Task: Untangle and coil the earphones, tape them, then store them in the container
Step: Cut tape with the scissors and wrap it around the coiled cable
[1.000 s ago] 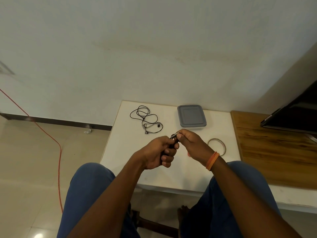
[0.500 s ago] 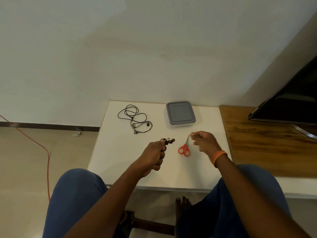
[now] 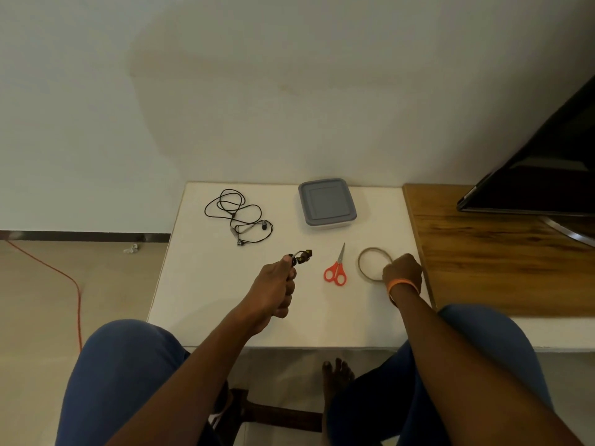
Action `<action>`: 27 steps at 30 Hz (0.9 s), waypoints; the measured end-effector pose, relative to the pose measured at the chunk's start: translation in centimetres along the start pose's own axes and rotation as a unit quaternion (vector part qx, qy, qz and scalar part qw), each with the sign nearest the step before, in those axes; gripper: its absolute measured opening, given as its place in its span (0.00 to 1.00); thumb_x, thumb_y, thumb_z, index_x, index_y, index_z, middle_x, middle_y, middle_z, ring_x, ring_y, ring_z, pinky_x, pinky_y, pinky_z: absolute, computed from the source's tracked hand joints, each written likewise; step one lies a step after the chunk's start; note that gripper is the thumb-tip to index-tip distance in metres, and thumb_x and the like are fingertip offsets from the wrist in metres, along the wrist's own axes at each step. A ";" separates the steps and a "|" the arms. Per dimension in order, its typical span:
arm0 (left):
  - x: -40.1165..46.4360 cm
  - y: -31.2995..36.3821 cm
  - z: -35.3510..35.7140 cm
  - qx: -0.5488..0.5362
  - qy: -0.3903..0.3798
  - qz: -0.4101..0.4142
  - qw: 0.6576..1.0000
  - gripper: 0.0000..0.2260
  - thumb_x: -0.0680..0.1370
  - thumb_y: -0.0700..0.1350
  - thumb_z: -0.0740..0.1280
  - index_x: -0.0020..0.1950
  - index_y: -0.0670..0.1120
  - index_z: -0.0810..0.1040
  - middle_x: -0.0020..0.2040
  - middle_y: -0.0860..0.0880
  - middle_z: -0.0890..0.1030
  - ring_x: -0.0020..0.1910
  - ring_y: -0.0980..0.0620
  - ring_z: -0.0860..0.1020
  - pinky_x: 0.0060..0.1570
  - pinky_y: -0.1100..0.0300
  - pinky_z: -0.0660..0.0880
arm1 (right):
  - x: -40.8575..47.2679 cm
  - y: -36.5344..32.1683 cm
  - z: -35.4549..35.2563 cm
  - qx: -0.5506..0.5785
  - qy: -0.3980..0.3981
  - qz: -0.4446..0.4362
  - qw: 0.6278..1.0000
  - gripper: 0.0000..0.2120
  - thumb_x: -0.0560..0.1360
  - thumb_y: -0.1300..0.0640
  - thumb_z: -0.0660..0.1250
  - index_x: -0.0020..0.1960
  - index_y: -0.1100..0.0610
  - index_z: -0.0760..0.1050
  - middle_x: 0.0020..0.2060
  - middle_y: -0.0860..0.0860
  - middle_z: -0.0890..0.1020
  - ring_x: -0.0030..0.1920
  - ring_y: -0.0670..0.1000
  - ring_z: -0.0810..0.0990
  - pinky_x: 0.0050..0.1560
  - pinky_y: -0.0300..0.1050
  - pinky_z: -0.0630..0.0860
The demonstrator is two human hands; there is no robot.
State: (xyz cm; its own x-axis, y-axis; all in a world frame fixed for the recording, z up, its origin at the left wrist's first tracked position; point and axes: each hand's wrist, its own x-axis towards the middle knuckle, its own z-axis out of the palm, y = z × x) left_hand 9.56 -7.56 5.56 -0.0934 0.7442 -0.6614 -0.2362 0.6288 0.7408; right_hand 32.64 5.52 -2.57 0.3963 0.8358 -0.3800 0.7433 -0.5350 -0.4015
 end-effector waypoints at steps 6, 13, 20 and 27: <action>0.1 0.6 -0.4 -0.018 0.022 0.021 0.999 0.18 0.84 0.56 0.52 0.39 0.47 0.64 0.29 0.52 0.58 0.26 0.55 0.53 0.28 0.63 0.51 | 0.6 -1.1 -0.6 0.159 -0.071 0.051 0.983 0.08 0.73 0.65 0.68 0.47 0.72 0.76 0.39 0.62 0.83 0.41 0.61 0.84 0.46 0.55 0.82; -0.9 1.5 0.1 -0.056 0.084 0.071 0.992 0.18 0.80 0.52 0.67 0.37 0.49 0.61 0.28 0.51 0.57 0.26 0.53 0.54 0.25 0.62 0.56 | -6.5 -5.6 -3.2 0.317 -0.078 -0.037 0.944 0.02 0.73 0.66 0.68 0.46 0.63 0.76 0.33 0.59 0.82 0.27 0.55 0.82 0.34 0.46 0.82; -3.2 2.8 -0.7 -0.272 0.030 0.053 0.960 0.16 0.79 0.44 0.69 0.37 0.50 0.64 0.27 0.53 0.57 0.22 0.57 0.54 0.20 0.65 0.55 | -13.1 -7.9 -5.9 0.258 -0.122 -0.206 0.936 0.05 0.72 0.65 0.72 0.46 0.61 0.77 0.35 0.57 0.83 0.29 0.52 0.83 0.29 0.40 0.80; -6.0 3.8 -0.6 -0.254 0.023 0.102 0.961 0.18 0.75 0.59 0.67 0.47 0.46 0.69 0.28 0.52 0.54 0.24 0.55 0.52 0.25 0.63 0.51 | -15.5 -8.4 -7.2 0.263 -0.172 -0.229 0.921 0.05 0.73 0.64 0.71 0.47 0.61 0.78 0.36 0.57 0.83 0.30 0.53 0.83 0.32 0.43 0.81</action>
State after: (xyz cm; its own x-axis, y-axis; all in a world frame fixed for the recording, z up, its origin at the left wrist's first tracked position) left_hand 8.65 -9.77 12.27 -0.2277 0.8217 -0.5225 -0.6499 0.2713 0.7100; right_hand 24.13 -2.10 12.64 -0.1562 0.9486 -0.2754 0.3907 -0.1968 -0.8992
